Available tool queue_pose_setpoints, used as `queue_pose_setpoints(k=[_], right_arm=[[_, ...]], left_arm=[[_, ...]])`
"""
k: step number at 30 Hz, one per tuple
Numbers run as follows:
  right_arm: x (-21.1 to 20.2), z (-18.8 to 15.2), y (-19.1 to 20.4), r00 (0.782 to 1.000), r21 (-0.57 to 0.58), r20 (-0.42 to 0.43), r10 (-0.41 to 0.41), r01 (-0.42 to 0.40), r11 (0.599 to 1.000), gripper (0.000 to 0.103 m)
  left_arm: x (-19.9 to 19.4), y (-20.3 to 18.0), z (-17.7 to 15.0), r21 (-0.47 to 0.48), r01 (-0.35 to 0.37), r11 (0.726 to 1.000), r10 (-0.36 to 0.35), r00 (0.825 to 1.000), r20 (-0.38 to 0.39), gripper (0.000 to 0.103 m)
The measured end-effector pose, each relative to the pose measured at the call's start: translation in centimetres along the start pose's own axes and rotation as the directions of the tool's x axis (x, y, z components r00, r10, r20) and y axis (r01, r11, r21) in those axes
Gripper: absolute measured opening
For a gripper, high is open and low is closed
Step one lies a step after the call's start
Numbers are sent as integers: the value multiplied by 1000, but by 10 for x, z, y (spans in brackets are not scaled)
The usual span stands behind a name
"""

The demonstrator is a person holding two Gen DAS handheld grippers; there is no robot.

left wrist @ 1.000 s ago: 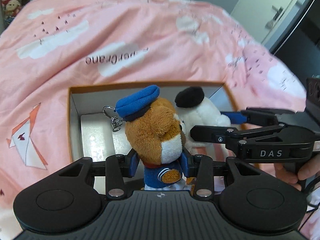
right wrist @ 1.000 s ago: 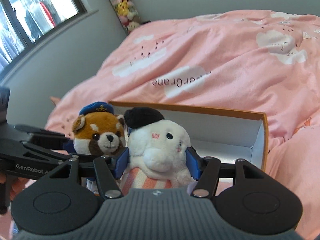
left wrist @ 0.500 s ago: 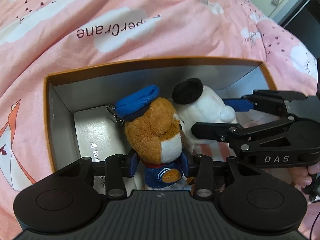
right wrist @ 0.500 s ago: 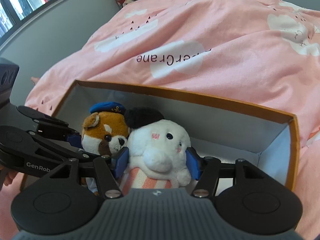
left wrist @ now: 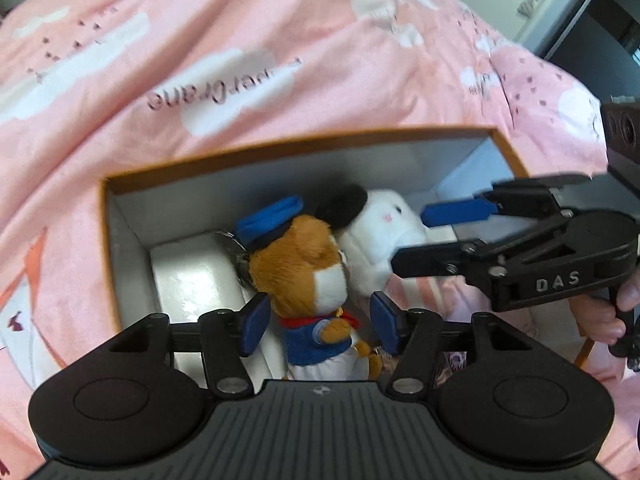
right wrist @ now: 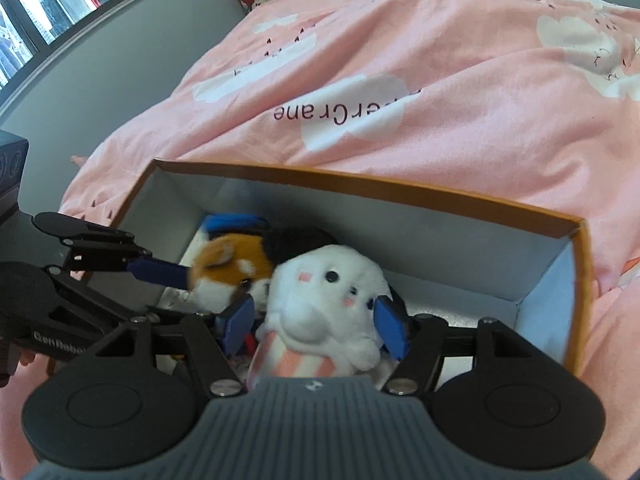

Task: Organize objects
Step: 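Lower both plushes into the orange box and open both tools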

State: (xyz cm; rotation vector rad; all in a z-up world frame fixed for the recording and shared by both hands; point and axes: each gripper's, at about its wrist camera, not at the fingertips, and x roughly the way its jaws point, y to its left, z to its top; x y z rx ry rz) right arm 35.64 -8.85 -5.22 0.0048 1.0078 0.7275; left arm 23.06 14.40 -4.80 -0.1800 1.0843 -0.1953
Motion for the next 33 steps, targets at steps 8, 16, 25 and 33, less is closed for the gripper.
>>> queue_pose_setpoints(k=[8, 16, 25, 33], right_arm=[[-11, -4, -3, 1000, 6, -14, 9, -9, 1000, 40], [1, -8, 8, 1000, -28, -19, 3, -3, 1000, 34], [-12, -12, 13, 1000, -31, 1, -26, 26, 999, 35], [-65, -33, 44, 991, -88, 116, -66, 77, 993, 50]], left_arm=[[5, 2, 6, -64, -29, 998, 31, 999, 36, 46], [13, 7, 4, -72, -71, 995, 73, 997, 28, 38], [-4, -2, -5, -67, -67, 995, 73, 994, 80, 40], [-66, -44, -38, -34, -99, 995, 104, 958, 266, 55]])
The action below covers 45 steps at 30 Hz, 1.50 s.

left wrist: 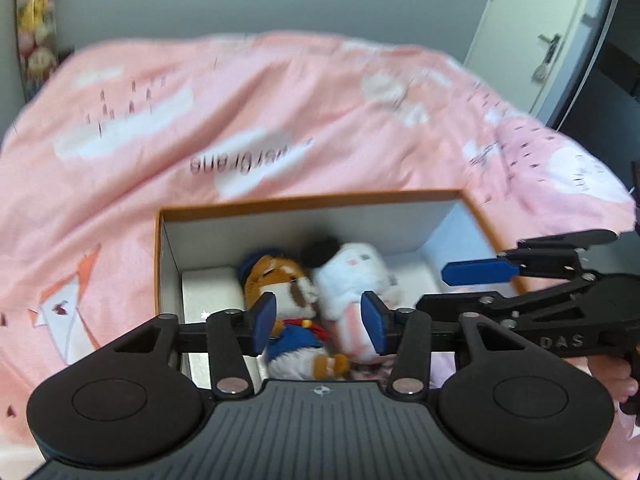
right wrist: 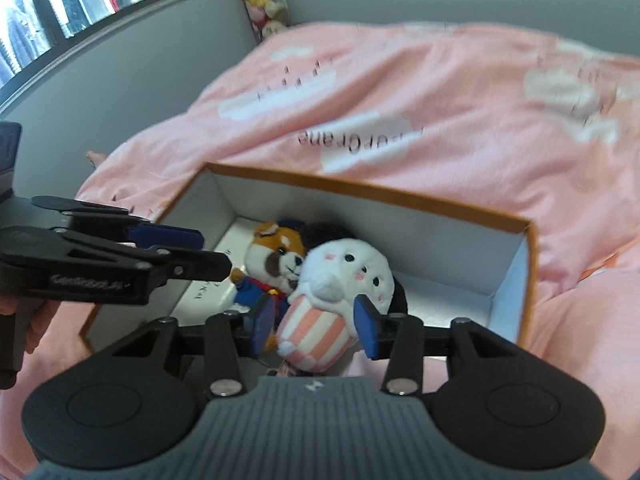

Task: Organize objects
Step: 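Lower both plushes into the orange box and open both tools, then grasp the yellow tape measure with the left tool while the right tool grasps the orange crocheted fruit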

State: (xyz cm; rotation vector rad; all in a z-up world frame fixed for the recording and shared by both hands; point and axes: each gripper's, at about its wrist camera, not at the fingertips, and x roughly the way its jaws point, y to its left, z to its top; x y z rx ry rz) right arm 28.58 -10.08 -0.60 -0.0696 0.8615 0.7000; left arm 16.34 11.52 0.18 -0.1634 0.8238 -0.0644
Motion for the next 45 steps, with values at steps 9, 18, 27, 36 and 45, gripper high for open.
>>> queue_pose_setpoints(k=[9, 18, 27, 36, 45], right_arm=[[-74, -39, 23, 990, 33, 136, 26, -30, 999, 64], [-111, -91, 42, 975, 53, 213, -57, 46, 998, 74], [-89, -140, 47, 998, 105, -18, -64, 65, 992, 74], [-66, -180, 49, 964, 183, -263, -35, 86, 979, 61], [-42, -203, 64, 915, 185, -395, 80, -6, 983, 59]], left_arm=[[-78, -66, -60, 53, -64, 997, 49, 966, 254, 68], [-91, -78, -100, 21, -79, 997, 73, 978, 195, 68], [-69, -68, -137, -73, 11, 997, -18, 996, -91, 67], [-54, -73, -173, -67, 26, 997, -44, 956, -289, 67], [-50, -76, -181, -23, -11, 1000, 2, 938, -347, 67]])
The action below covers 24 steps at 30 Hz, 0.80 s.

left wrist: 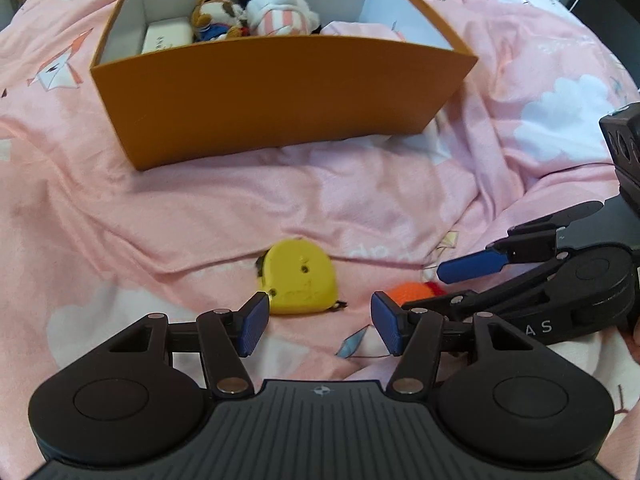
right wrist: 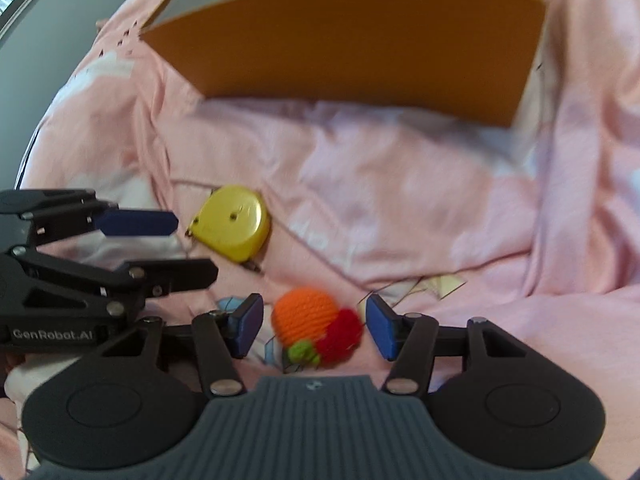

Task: Organize objects
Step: 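Grasp the yellow tape measure with the left tool while the right tool grasps the orange crocheted fruit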

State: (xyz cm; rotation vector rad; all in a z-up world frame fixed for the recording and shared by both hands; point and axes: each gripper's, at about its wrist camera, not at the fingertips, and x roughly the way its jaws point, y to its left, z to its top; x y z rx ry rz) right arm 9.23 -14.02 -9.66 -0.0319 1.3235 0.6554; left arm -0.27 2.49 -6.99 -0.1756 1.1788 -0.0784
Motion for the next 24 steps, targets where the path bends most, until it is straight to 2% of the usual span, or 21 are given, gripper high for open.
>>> queue_pose_setpoints(k=[3, 8, 10, 12, 14, 18, 24], right_arm=[[9, 1, 0, 999, -8, -33, 13, -13, 1000, 59], [24, 4, 4, 997, -50, -79, -13, 9, 999, 60], [29, 5, 4, 996, -63, -89, -23, 17, 998, 59], [32, 4, 4, 996, -75, -88, -32, 26, 997, 52], [32, 4, 3, 996, -76, -85, -31, 24, 997, 51], [25, 3, 3, 998, -75, -51, -27, 23, 997, 50], [-4, 10, 0, 993, -91, 85, -76, 84, 992, 50]], left_arm=[[4, 6, 0, -26, 7, 1000, -7, 1000, -18, 67], [7, 10, 1, -43, 17, 999, -18, 999, -28, 68], [9, 10, 1, -45, 18, 999, -19, 999, -31, 70], [9, 11, 1, -46, 23, 999, -25, 999, -25, 73], [9, 11, 1, -37, 30, 999, -30, 1000, -1, 78], [11, 11, 3, -24, 4, 1000, -3, 1000, 24, 80], [24, 4, 7, 32, -28, 999, 28, 1000, 7, 81]])
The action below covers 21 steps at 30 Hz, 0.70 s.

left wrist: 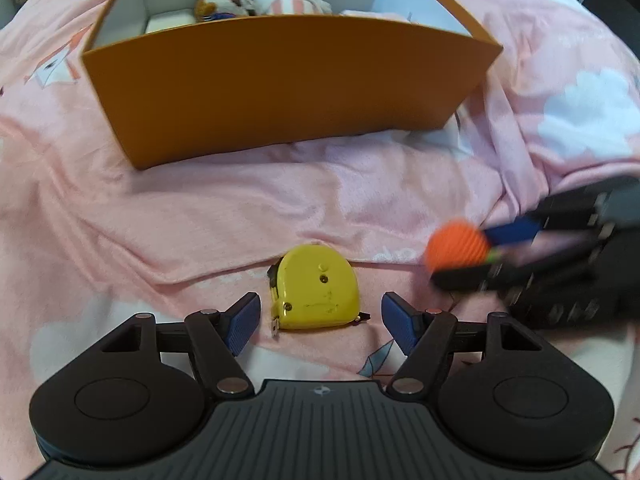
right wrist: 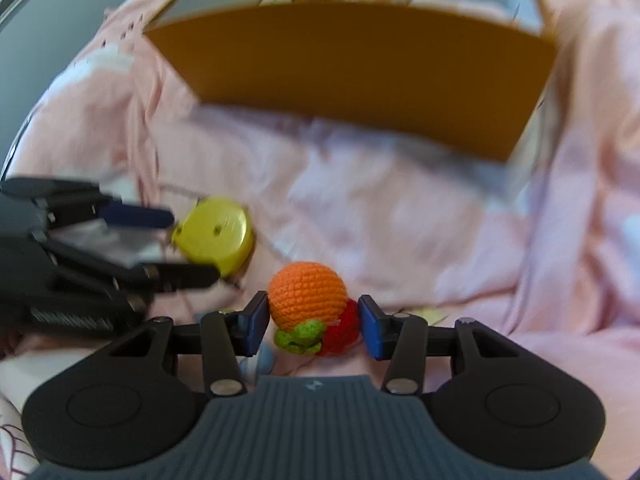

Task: Organize objects
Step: 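Grasp the yellow tape measure with the left tool while the right tool grasps the orange crocheted fruit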

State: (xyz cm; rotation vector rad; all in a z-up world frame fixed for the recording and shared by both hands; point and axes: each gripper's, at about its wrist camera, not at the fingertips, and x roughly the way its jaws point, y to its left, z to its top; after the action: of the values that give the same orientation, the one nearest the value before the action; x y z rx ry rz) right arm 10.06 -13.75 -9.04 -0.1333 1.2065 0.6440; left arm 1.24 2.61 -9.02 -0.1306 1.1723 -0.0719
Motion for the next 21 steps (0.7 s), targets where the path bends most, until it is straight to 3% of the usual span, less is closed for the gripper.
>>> queue_pose_setpoints(k=[5, 10, 15, 21], right_arm=[[-3, 13, -9, 995, -15, 55, -79, 80, 997, 50], [3, 14, -20, 997, 26, 45, -67, 66, 998, 50], [1, 13, -20, 997, 32, 46, -61, 60, 998, 50], [-5, 12, -20, 995, 32, 75, -60, 58, 998, 50]], left_arm=[[12, -5, 3, 36, -24, 999, 25, 1000, -16, 80], [18, -3, 4, 26, -39, 999, 40, 999, -22, 64], [15, -1, 2, 13, -24, 1000, 24, 1000, -5, 63], [-3, 5, 1, -25, 14, 1000, -12, 997, 70, 62]])
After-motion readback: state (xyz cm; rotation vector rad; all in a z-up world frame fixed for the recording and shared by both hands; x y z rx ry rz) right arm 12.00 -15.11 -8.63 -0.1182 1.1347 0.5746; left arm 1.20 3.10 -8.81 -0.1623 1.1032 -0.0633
